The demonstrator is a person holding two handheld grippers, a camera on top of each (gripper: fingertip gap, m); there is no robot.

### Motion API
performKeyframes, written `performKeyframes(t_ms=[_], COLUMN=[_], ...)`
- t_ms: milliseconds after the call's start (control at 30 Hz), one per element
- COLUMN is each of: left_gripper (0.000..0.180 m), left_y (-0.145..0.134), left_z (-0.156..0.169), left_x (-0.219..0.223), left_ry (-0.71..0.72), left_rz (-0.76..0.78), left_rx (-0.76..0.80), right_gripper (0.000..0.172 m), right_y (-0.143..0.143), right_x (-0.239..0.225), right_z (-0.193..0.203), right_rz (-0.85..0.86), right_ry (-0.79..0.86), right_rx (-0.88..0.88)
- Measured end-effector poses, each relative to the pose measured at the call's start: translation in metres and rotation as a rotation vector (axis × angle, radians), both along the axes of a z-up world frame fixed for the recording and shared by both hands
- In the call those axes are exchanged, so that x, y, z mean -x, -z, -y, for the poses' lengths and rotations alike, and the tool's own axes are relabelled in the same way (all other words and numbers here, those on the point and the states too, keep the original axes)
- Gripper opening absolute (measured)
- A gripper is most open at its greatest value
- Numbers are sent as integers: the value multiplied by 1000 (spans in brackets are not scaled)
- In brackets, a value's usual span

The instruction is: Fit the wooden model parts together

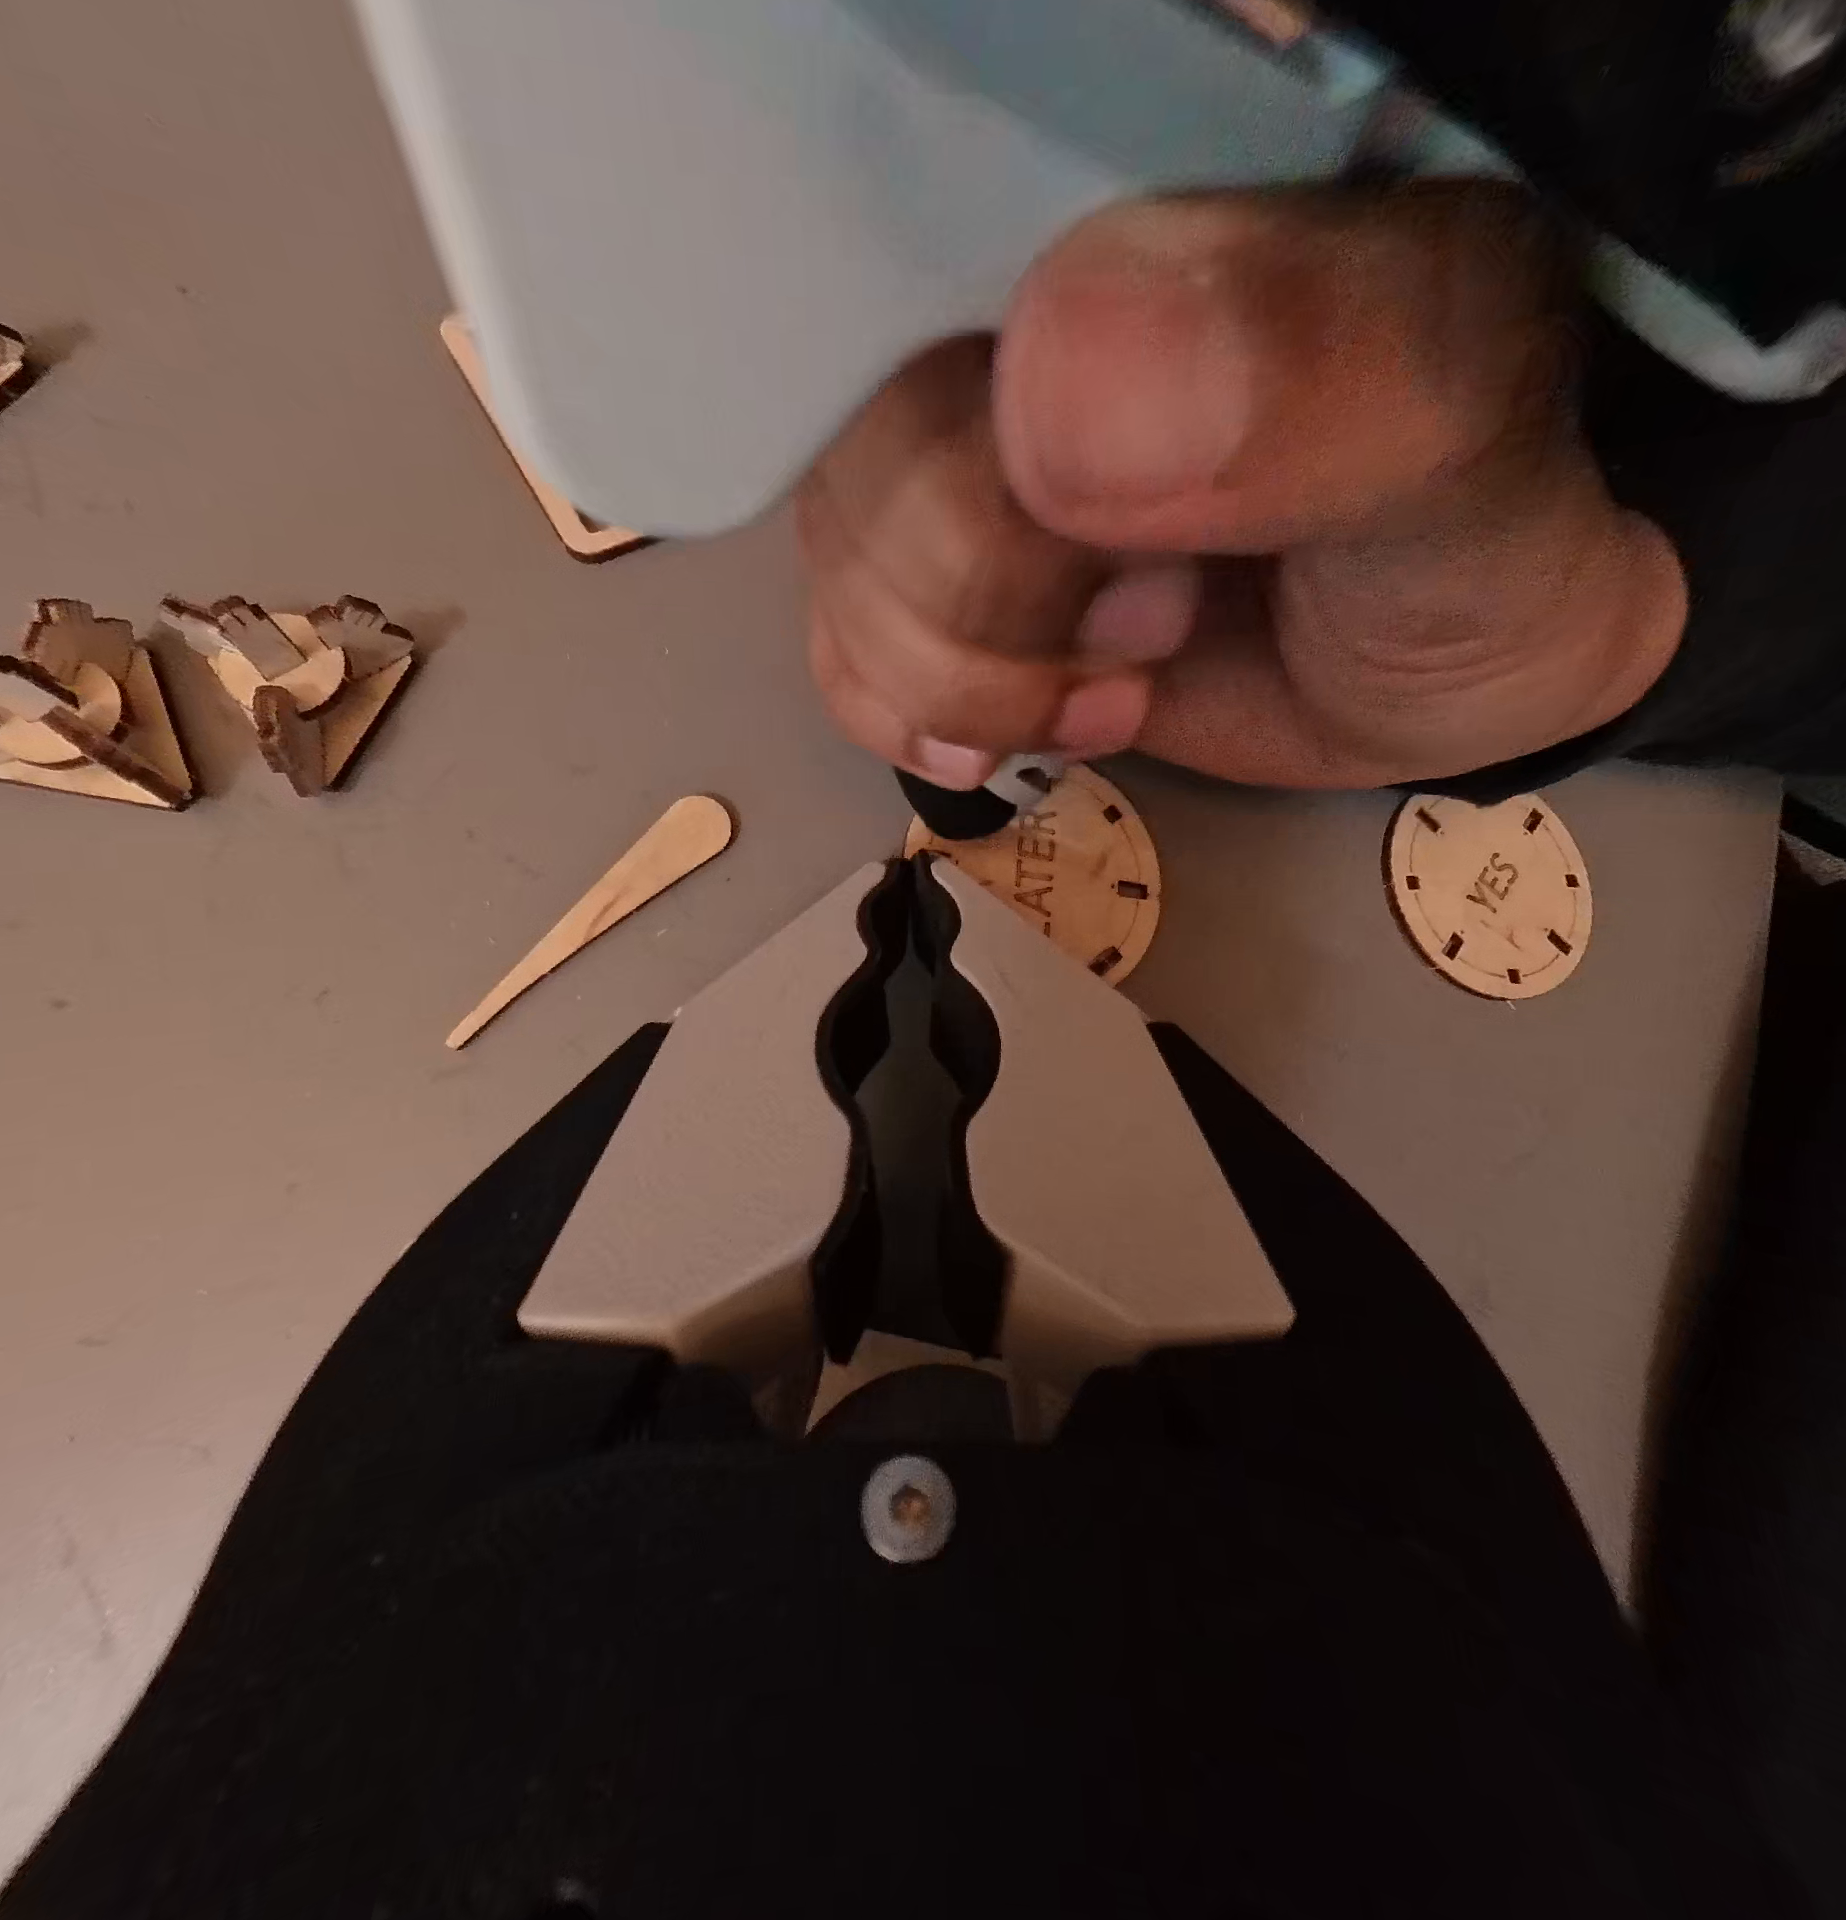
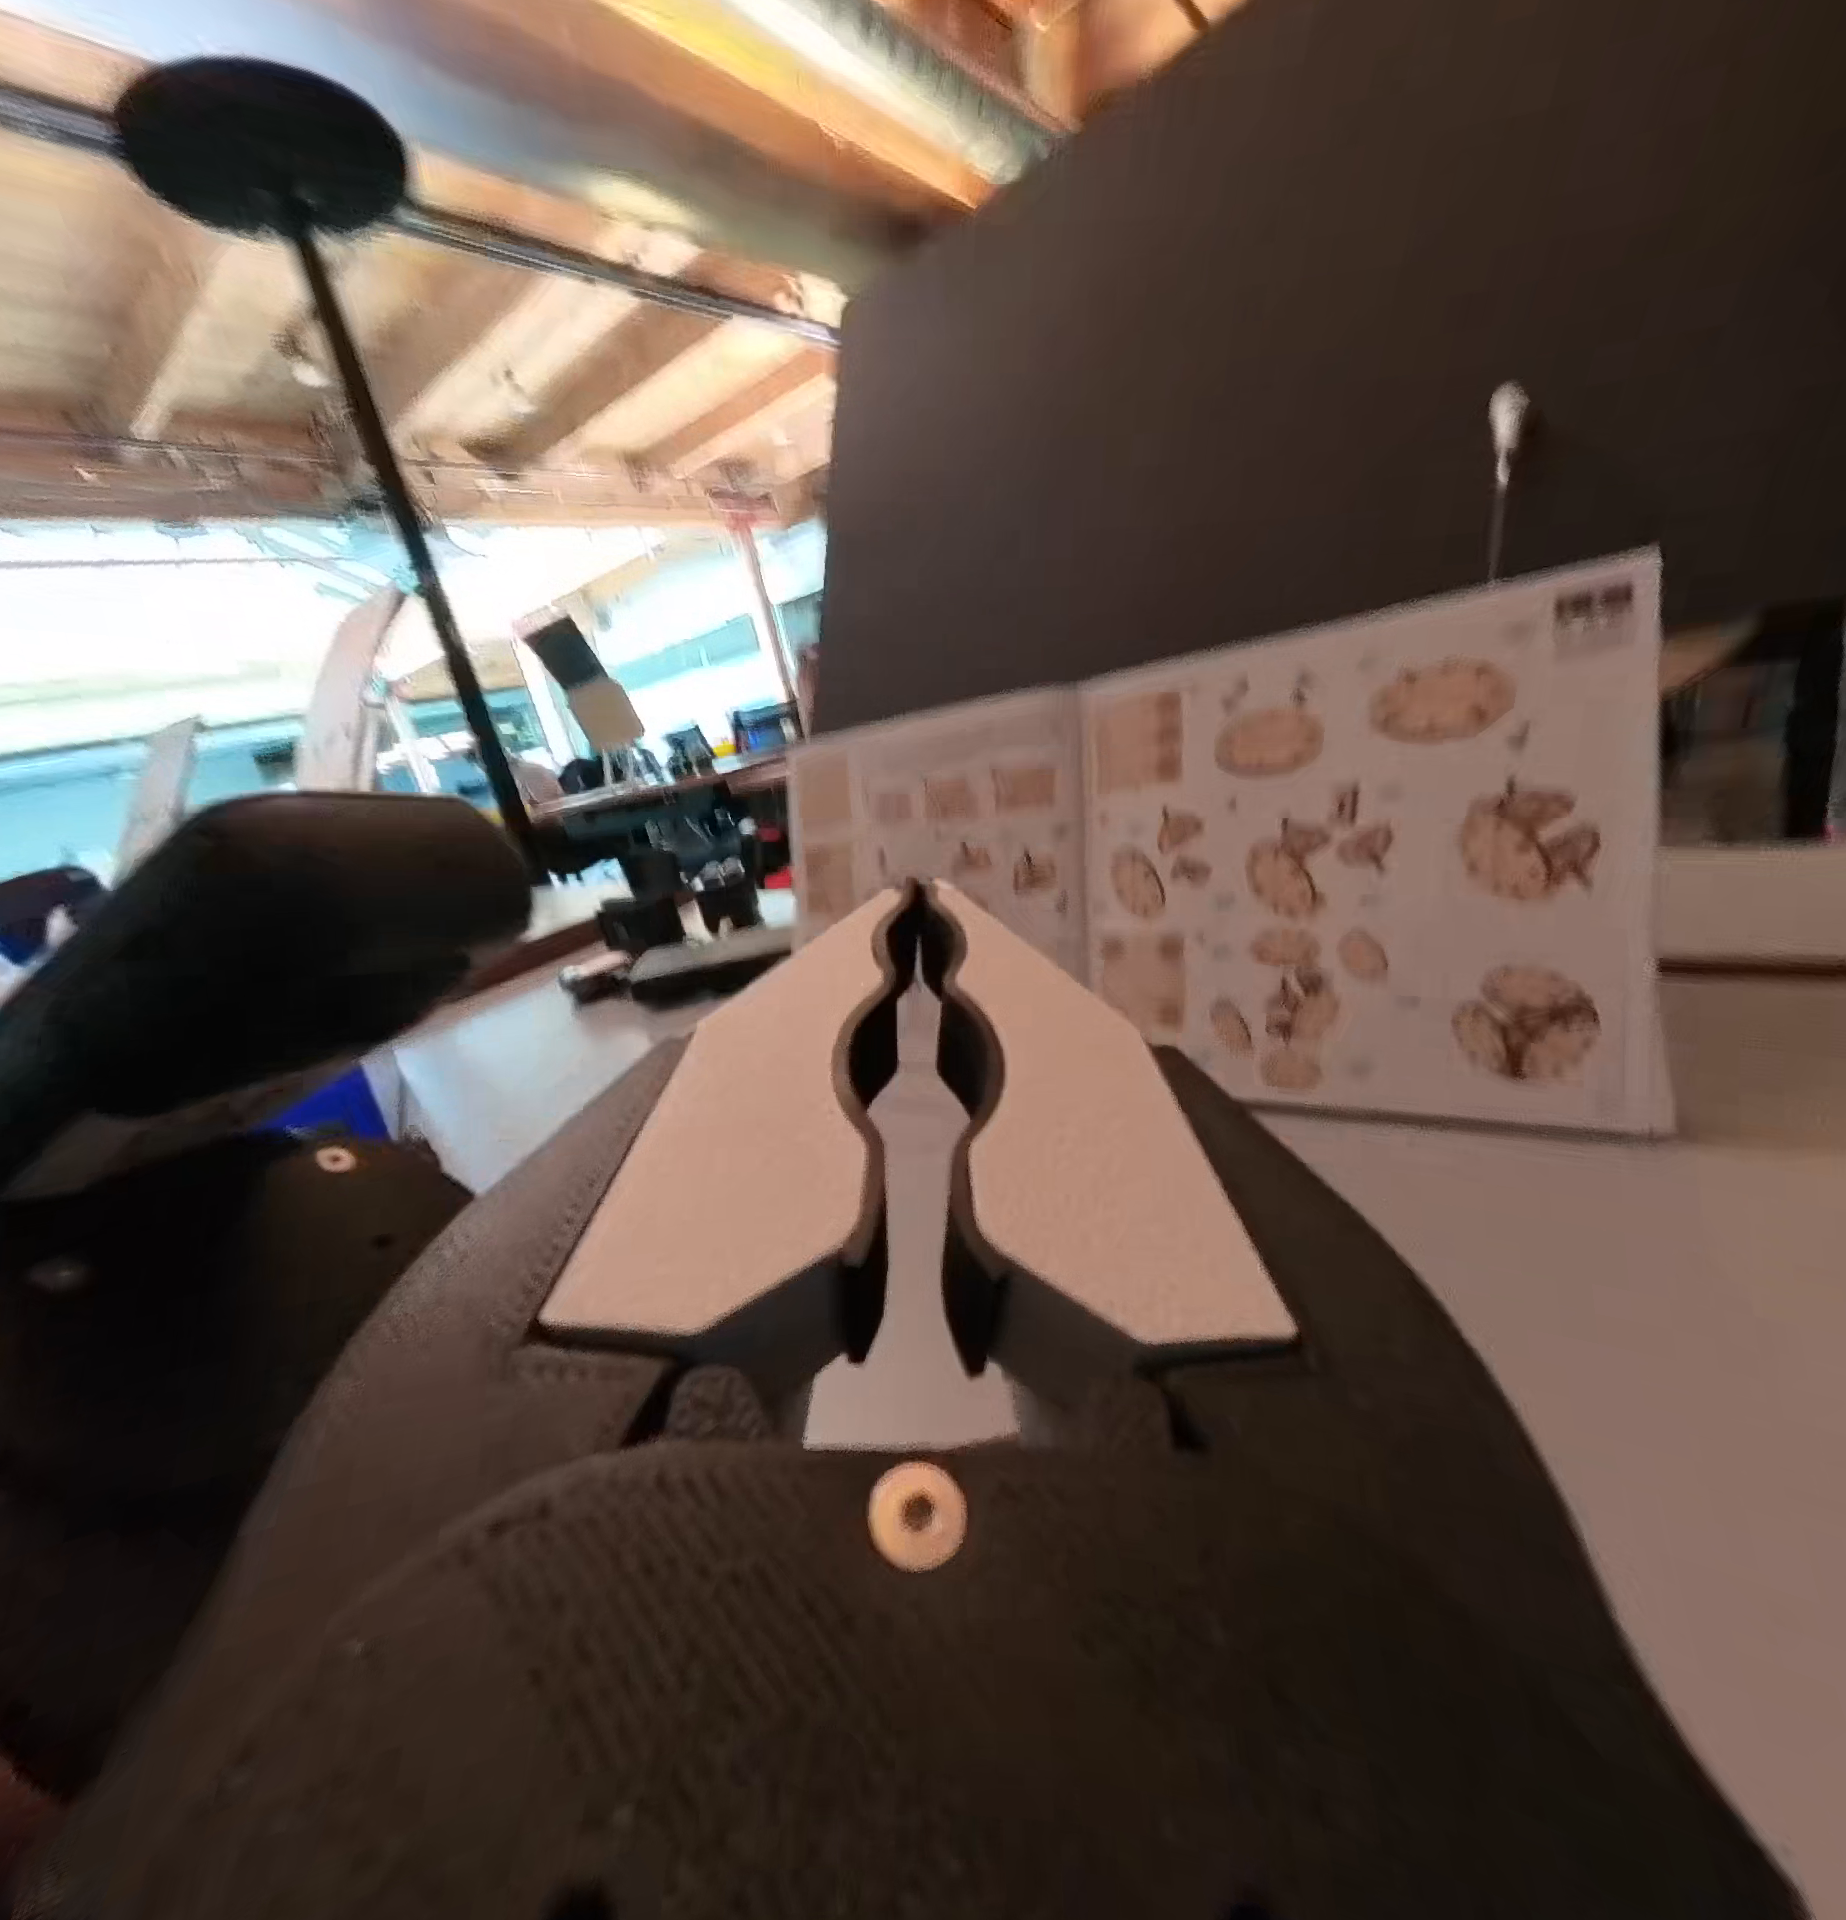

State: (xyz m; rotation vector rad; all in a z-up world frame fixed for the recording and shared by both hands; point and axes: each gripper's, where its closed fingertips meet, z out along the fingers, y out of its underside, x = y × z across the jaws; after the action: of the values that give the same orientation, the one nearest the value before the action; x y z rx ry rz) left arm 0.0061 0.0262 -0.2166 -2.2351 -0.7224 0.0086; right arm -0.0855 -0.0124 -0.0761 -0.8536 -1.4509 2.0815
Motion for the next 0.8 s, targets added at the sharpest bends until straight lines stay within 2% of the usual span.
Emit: performKeyframes(t_ms=[133, 167, 233, 267, 367, 467, 500, 600, 700, 800], left_gripper=[1, 1, 1, 1, 1, 1, 1, 1, 1, 1], left_y=[0, 0, 0, 0, 0, 0, 0, 0, 0, 0], left_z=[0, 0, 0, 0, 0, 0, 0, 0, 0, 0], left_x=[0, 0, 0, 0, 0, 0, 0, 0, 0, 0], left_ry=[-1, -2, -3, -3, -3, -4, -4, -4, -5, -6], left_rz=[0, 4, 5, 3, 2, 10, 9, 6, 9, 3], left_rx=[0, -3, -4, -1, 0, -6, -4, -3, -4, 1], right_gripper=[0, 0, 0, 0, 0, 0, 0, 0, 0, 0], right_y=[-25, -24, -4, -5, -29, -1, -2, -29, -4, -31], right_x=[-8, -12, -9, -6, -15, -5, -2, -11, -3, -8], right_z=[-8, -4, 8, 7, -3, 6, 2, -11, 0, -13], right_rz=[-103, -118, -70, -76, -172, -60, -60, -171, -91, -167], right_ry=[6, -1, -1, 5, 12, 1, 18, 55, 53, 78], right_rx=[60, 32, -63, -72, 2, -86, -84, 13, -86, 28])
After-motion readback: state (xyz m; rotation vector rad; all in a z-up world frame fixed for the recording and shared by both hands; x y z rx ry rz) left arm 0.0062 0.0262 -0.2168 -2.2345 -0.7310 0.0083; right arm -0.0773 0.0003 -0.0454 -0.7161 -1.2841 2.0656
